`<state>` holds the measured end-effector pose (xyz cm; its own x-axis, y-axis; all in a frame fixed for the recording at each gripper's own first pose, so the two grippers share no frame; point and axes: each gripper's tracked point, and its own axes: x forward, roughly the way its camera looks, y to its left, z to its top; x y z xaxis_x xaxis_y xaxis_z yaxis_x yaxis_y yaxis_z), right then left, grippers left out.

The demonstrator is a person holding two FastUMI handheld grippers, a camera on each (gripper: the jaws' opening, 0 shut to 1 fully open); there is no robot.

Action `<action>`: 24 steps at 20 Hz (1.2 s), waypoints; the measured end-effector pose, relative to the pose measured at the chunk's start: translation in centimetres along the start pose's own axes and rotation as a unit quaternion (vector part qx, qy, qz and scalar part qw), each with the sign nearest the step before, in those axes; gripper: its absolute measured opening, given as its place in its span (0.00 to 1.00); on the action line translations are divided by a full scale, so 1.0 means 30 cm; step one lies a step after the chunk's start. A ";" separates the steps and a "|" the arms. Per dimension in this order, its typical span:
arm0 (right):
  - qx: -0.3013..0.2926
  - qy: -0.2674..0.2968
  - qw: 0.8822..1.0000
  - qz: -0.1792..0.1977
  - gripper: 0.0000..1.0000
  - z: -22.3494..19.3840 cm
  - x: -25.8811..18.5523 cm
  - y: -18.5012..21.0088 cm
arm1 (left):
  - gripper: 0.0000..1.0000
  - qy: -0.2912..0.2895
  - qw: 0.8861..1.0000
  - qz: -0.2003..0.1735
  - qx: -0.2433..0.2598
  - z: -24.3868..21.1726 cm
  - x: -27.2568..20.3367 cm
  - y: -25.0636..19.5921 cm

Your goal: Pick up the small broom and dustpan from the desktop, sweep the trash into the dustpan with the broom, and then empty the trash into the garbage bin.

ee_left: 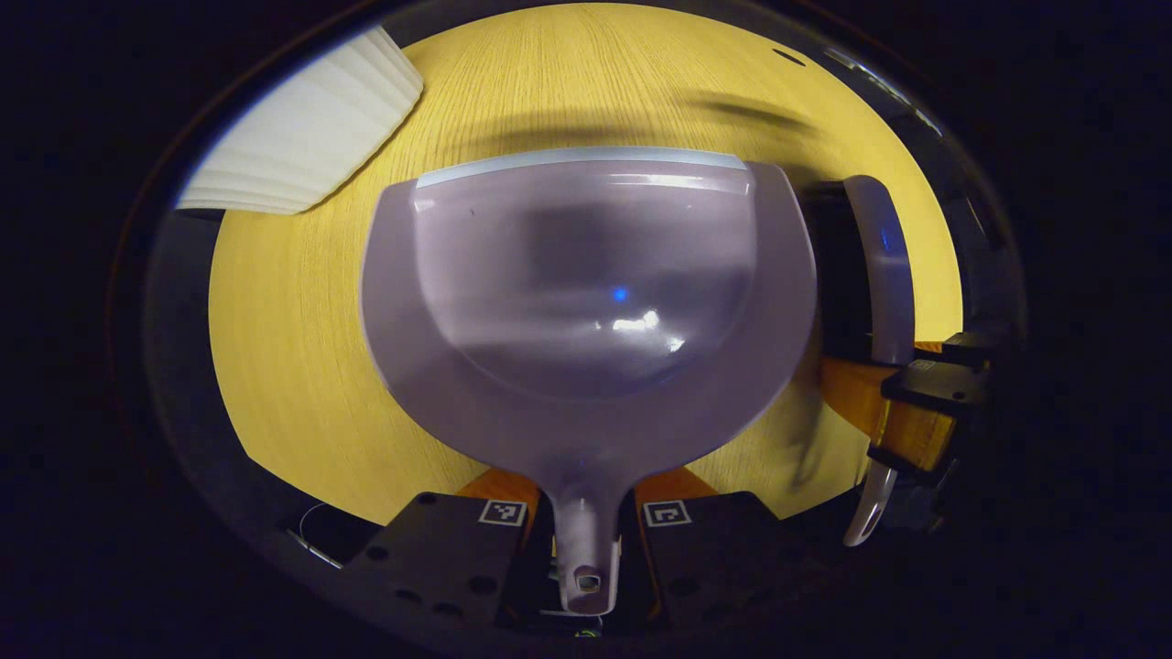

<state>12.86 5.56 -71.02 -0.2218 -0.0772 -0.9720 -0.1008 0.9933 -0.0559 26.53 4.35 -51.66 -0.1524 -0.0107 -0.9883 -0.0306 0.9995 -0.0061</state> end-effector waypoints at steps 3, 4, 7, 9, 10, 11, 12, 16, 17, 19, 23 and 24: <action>0.001 0.007 1.000 -0.003 0.46 -0.013 -0.005 -0.011 | 0.57 0.021 0.999 -0.028 0.004 -0.027 0.003 -0.033; 0.001 0.008 1.000 -0.002 0.52 -0.013 -0.019 -0.011 | 0.60 0.024 0.999 -0.026 0.000 -0.030 -0.001 -0.027; 0.016 0.006 1.000 -0.003 0.99 -0.011 -0.026 -0.016 | 0.82 0.016 1.000 -0.014 -0.003 -0.019 -0.008 -0.024; 0.022 0.002 1.000 0.000 1.00 -0.011 -0.044 -0.014 | 0.82 0.006 1.000 -0.008 -0.001 -0.011 -0.020 -0.018; 0.023 -0.003 1.000 0.002 1.00 -0.012 -0.053 -0.014 | 0.81 0.005 1.000 -0.006 0.001 -0.014 -0.029 -0.019; 0.024 -0.008 1.000 0.004 0.97 -0.015 -0.066 -0.018 | 0.81 0.002 1.000 -0.009 0.004 -0.021 -0.049 -0.025; 0.022 -0.018 1.000 0.010 1.00 -0.020 -0.082 -0.016 | 0.82 -0.017 1.000 -0.011 0.008 -0.014 -0.062 -0.028; 0.035 -0.074 0.996 0.035 0.99 -0.050 -0.189 -0.025 | 0.82 -0.089 0.996 -0.005 0.019 -0.046 -0.148 -0.028; 0.038 -0.092 0.994 0.042 0.99 -0.056 -0.224 -0.025 | 0.82 -0.111 0.993 0.002 0.029 -0.055 -0.166 -0.024; 0.038 -0.131 0.989 0.049 0.99 -0.068 -0.301 -0.024 | 0.82 -0.165 0.985 0.011 0.047 -0.080 -0.227 -0.020; 0.040 -0.239 0.966 0.087 0.99 -0.103 -0.526 0.004 | 0.82 -0.286 0.956 0.002 0.062 -0.137 -0.422 -0.030; 0.049 -0.295 0.950 0.092 0.99 -0.082 -0.602 0.003 | 0.82 -0.336 0.940 -0.001 0.064 -0.129 -0.490 -0.028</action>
<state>14.47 6.84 -52.91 0.3574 0.1308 -0.9247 -0.0164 0.9909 0.1339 24.97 3.55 -36.53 0.5068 -0.0354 -0.8613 0.0952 0.9953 0.0151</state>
